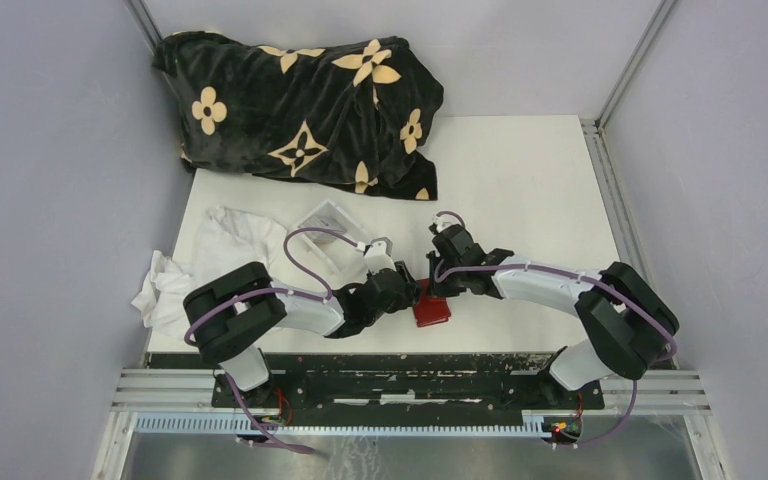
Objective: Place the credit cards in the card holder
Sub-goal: Close the card holder at the center of the board.
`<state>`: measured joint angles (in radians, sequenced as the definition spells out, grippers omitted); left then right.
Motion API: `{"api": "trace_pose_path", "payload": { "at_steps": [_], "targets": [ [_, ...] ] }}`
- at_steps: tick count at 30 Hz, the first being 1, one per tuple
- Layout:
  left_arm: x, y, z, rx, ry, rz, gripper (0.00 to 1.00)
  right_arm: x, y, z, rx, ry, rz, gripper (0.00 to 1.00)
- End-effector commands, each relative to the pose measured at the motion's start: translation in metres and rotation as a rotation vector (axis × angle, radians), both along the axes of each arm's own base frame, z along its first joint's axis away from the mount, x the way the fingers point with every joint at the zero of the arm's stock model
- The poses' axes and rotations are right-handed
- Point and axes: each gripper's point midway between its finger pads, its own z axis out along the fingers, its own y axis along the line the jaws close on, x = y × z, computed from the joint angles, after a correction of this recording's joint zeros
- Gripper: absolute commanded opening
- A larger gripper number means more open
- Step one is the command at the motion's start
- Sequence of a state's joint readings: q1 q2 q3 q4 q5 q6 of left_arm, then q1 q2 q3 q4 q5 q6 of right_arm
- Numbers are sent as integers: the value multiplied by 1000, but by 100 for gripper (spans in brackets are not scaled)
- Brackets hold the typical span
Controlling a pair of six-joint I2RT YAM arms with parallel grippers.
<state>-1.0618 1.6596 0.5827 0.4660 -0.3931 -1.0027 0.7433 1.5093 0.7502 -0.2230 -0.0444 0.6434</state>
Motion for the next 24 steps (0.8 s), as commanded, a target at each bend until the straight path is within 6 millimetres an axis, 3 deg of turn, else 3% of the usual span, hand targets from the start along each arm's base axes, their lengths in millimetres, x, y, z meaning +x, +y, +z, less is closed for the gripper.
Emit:
{"api": "trace_pose_path", "payload": {
  "at_steps": [1, 6, 14, 24],
  "targets": [
    [-6, -1, -10, 13, 29, -15, 49, -18, -37, -34, -143, 58, -47, 1],
    [-6, -2, -10, 12, 30, -17, 49, -17, -40, -29, -154, 43, -54, 3],
    [-4, 0, -6, 20, 17, -5, 52, -7, -42, -6, -128, -36, -81, 18],
    [-3, 1, -5, 24, 15, -2, 52, -7, -39, -11, -88, -40, -106, 21]
  ]
}}
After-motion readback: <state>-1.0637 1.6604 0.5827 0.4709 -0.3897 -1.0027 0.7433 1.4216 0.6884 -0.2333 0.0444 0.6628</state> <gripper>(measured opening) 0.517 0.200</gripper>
